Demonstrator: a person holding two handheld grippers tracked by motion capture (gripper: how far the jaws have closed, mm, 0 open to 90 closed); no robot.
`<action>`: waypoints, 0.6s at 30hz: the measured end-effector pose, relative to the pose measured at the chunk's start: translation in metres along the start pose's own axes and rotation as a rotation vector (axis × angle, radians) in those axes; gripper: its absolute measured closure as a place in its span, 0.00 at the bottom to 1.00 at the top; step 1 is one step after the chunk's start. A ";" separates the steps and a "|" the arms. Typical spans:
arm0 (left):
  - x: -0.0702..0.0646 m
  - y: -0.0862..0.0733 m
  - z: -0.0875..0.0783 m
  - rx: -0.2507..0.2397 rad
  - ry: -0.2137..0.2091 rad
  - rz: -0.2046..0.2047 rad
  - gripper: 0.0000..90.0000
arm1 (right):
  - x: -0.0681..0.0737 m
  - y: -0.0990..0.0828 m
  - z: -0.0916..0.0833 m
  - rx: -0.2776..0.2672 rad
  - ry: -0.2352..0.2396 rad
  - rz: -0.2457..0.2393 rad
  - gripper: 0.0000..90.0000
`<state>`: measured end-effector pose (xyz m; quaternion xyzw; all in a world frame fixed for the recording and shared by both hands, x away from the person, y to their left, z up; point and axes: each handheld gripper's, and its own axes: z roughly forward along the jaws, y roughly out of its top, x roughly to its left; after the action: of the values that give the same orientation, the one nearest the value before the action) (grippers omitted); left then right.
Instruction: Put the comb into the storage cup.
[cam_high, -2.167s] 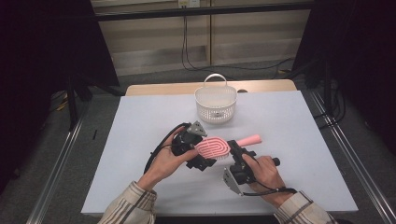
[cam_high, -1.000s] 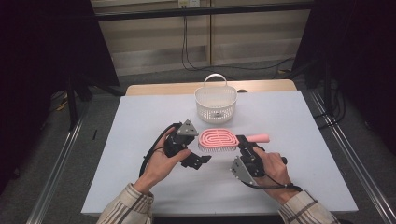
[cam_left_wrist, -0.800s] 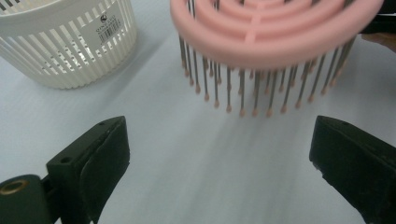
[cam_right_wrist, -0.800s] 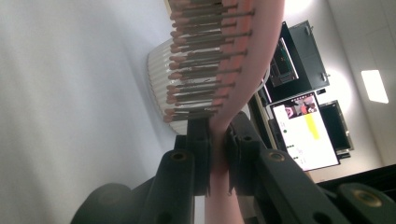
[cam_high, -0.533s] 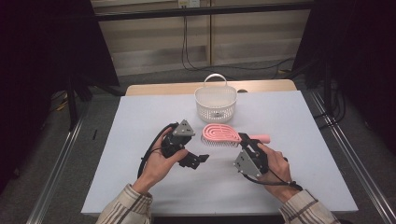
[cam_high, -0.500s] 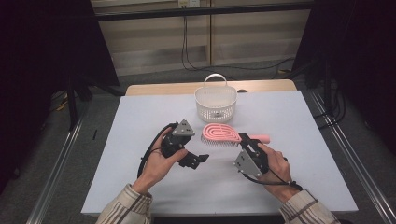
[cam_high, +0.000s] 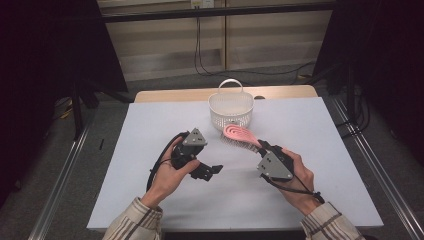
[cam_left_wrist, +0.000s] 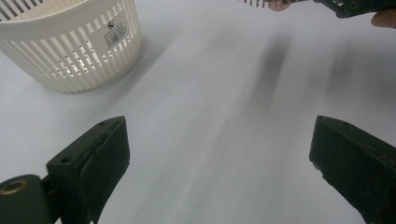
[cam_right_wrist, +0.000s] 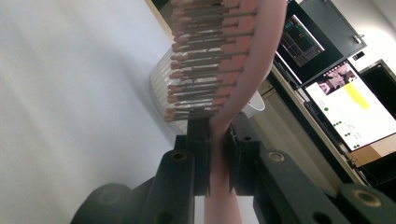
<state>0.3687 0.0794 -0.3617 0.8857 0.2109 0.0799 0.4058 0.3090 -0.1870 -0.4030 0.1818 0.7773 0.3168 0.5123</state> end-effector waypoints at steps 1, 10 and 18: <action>0.000 0.000 0.000 0.001 -0.001 0.000 0.06 | -0.001 0.000 0.000 0.000 0.007 0.009 0.91; 0.002 -0.001 0.001 0.005 0.003 -0.007 0.05 | -0.011 -0.008 0.002 -0.010 0.060 0.157 0.91; 0.002 -0.001 0.000 -0.001 0.005 -0.008 0.05 | -0.017 -0.013 0.003 -0.026 0.122 0.308 0.91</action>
<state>0.3700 0.0807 -0.3623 0.8844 0.2155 0.0808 0.4062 0.3191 -0.2056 -0.4008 0.2726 0.7658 0.4118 0.4120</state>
